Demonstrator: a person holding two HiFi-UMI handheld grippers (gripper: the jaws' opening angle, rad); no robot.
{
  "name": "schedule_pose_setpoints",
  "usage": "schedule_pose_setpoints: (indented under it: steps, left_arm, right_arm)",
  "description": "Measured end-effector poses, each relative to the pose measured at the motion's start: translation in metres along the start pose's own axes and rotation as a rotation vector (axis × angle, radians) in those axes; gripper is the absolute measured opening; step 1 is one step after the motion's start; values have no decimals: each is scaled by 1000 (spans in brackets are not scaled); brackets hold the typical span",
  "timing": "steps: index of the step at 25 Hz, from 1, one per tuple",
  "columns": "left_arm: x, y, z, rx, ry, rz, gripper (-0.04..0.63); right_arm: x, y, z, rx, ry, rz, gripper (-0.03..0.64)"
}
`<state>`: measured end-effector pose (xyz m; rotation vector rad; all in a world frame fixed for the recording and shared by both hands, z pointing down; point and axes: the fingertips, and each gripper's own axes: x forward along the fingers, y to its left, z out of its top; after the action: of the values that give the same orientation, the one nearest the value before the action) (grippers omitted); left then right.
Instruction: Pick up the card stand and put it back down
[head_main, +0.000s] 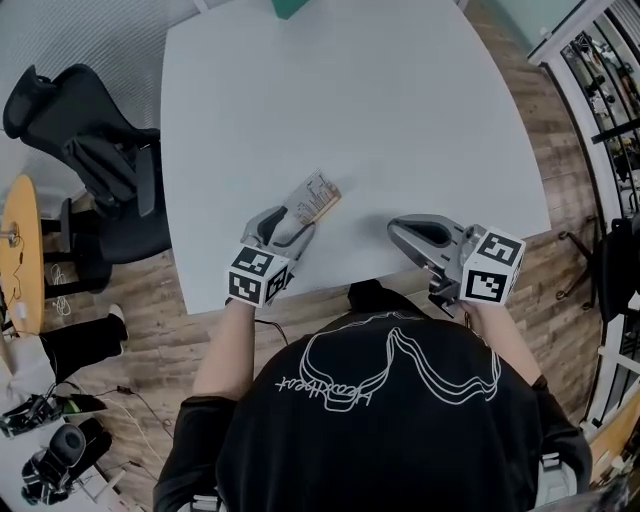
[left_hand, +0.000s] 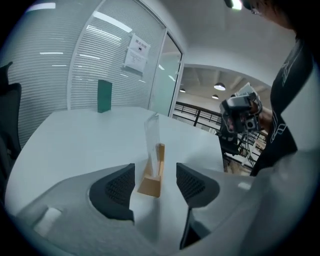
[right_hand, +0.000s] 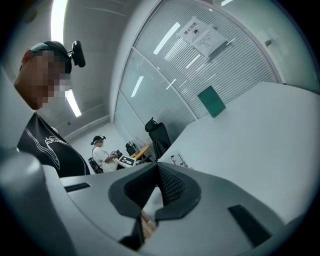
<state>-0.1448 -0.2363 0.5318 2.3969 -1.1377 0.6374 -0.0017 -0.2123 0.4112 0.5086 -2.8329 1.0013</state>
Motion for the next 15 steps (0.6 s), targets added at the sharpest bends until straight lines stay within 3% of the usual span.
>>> schedule_pose_setpoints:
  steps: [15]
  left_arm:
    - [48,12,-32,135,181,15,252]
  right_arm:
    - [9,-26,2,33,19,-14,8]
